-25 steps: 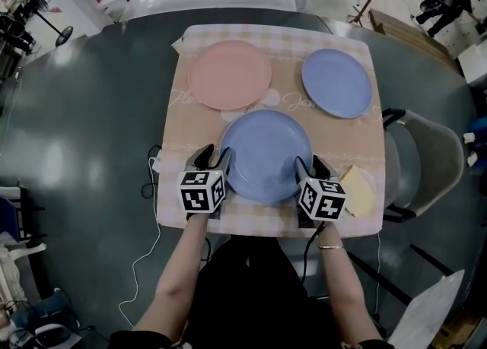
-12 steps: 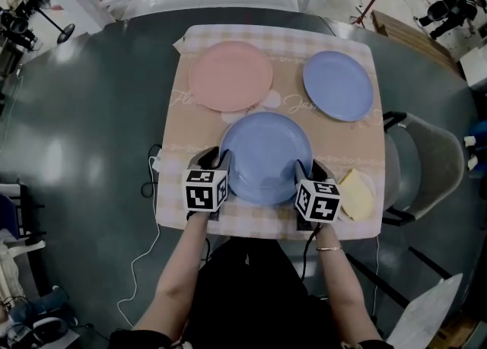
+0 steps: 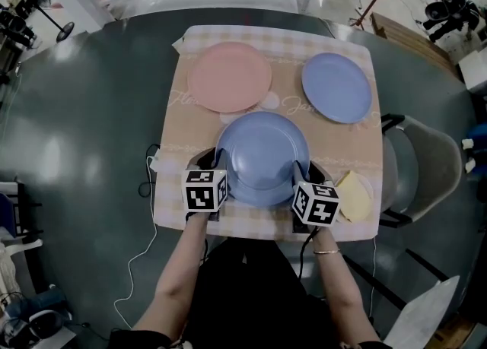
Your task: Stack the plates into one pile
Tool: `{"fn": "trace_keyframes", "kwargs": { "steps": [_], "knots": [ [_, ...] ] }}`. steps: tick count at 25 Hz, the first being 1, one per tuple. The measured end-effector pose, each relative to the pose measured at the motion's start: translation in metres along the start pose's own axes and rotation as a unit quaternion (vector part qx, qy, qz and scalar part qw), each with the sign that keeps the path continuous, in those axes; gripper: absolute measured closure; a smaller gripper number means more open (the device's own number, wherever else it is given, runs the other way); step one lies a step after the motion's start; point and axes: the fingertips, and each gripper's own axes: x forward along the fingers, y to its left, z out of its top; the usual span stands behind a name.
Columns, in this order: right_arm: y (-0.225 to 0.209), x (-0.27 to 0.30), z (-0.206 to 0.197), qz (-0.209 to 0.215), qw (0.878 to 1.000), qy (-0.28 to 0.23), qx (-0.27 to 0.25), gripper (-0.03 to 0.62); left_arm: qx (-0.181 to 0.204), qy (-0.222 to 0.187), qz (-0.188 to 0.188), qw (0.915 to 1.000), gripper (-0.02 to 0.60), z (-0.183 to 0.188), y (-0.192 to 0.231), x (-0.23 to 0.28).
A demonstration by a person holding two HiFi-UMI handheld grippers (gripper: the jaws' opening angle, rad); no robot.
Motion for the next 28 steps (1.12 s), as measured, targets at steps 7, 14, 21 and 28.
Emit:
{"fn": "trace_keyframes", "kwargs": {
  "steps": [7,14,21,28],
  "knots": [
    [0.016,-0.001,0.018,0.009,1.0,-0.008,-0.005,0.485,-0.005,-0.03,0.018,0.9994,0.534,0.022,0.013,-0.018],
    [0.034,-0.001,0.044,0.031,0.999,-0.024,-0.025,0.493,-0.012,-0.053,0.041,0.9977,0.535,0.044,0.029,-0.034],
    [0.049,0.006,0.08,0.06,0.996,-0.037,-0.054,0.496,-0.023,-0.081,0.068,0.9941,0.535,0.073,0.044,-0.043],
    [0.06,0.016,0.117,0.081,0.992,-0.064,-0.07,0.494,-0.028,-0.104,0.09,0.9902,0.534,0.1,0.057,-0.045]
  ]
}}
